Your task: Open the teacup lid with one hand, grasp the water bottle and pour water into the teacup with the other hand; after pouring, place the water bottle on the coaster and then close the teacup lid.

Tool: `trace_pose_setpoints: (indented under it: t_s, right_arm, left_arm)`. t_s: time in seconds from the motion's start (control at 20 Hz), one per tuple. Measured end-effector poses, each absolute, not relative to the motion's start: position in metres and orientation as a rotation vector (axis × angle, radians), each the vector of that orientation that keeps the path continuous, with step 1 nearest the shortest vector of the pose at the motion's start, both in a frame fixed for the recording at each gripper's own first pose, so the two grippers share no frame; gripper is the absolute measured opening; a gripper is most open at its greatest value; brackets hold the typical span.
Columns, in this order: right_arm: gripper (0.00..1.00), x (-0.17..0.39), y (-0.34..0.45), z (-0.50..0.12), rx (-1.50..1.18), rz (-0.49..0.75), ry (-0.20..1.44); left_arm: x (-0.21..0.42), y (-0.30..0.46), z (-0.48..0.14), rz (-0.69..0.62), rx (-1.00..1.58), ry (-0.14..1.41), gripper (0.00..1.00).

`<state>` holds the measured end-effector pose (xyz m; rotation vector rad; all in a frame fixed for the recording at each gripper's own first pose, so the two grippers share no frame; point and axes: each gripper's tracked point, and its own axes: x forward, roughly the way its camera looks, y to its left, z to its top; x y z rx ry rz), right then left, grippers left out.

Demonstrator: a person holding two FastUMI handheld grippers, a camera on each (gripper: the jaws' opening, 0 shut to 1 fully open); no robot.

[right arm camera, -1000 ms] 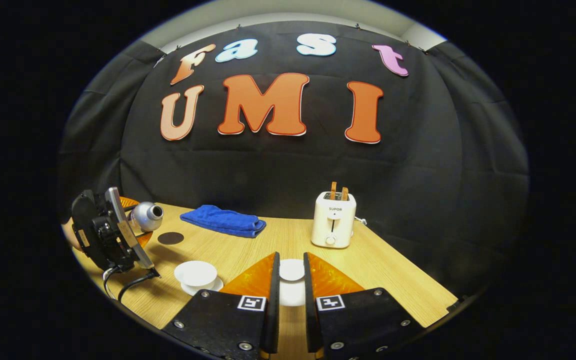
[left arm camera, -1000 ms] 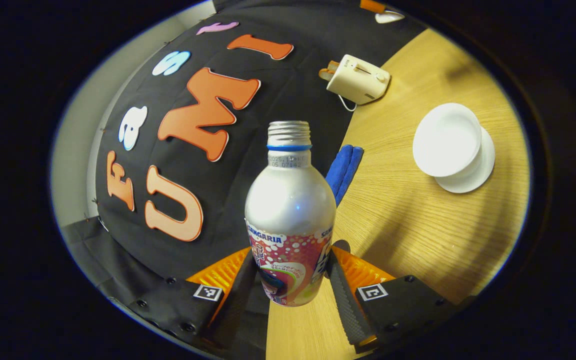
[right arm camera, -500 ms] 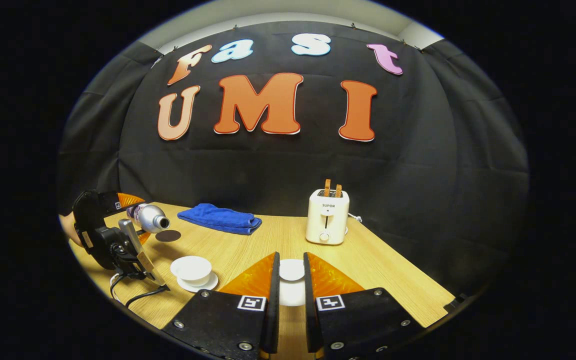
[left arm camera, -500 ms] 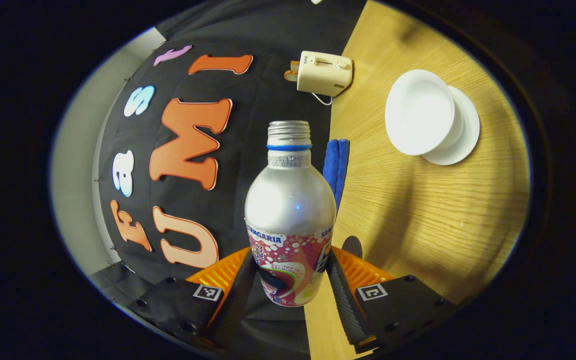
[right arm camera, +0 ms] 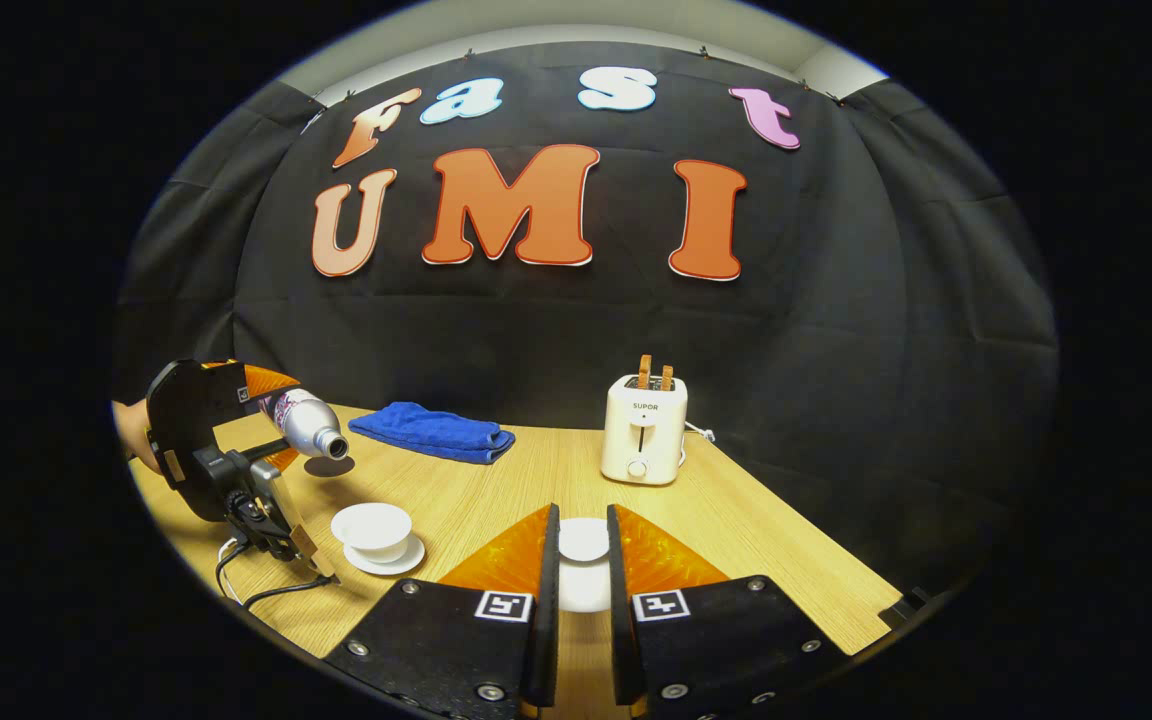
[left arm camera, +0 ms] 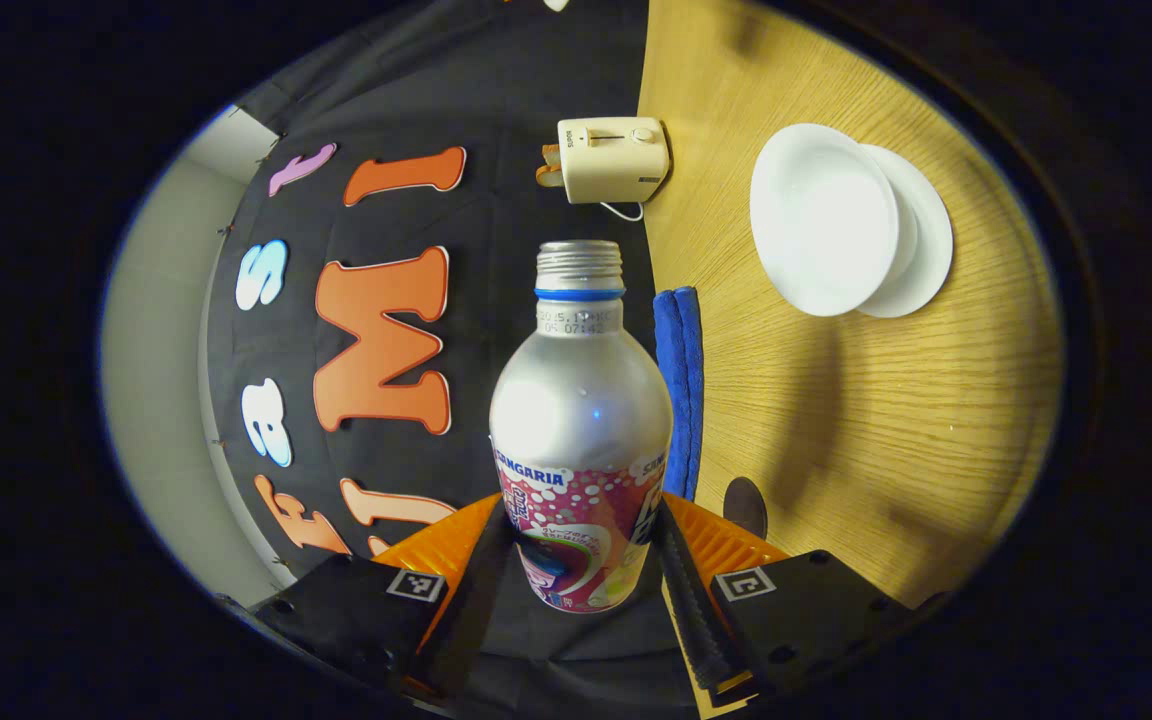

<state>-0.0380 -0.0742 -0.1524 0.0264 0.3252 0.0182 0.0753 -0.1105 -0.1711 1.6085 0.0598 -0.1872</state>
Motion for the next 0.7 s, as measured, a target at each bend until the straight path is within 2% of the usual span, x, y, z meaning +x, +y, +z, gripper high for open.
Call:
trace_pose_setpoints:
  t_s: [0.3,0.4,0.45,0.55,0.6,0.7]
  right_arm:
    - [0.22,-0.039,-0.080,-0.153,0.029,0.010,0.326]
    - [0.22,-0.041,-0.082,-0.155,0.029,0.008,0.329]
    - [0.23,-0.041,-0.084,-0.155,0.030,0.006,0.330]
    - [0.22,-0.042,-0.086,-0.154,0.032,0.003,0.330]
    - [0.22,-0.042,-0.086,-0.155,0.032,0.003,0.332]
    - [0.22,-0.042,-0.087,-0.154,0.034,0.002,0.331]
  left_arm:
    - [0.074,-0.120,-0.169,-0.183,1.682,0.027,0.83]
    - [0.074,-0.120,-0.167,-0.178,1.716,0.013,0.80]
    - [0.075,-0.121,-0.166,-0.177,1.727,0.007,0.85]
    - [0.074,-0.121,-0.164,-0.174,1.737,-0.003,0.86]
    - [0.074,-0.123,-0.160,-0.170,1.749,-0.014,0.83]
    - [0.075,-0.125,-0.154,-0.167,1.769,-0.031,0.85]
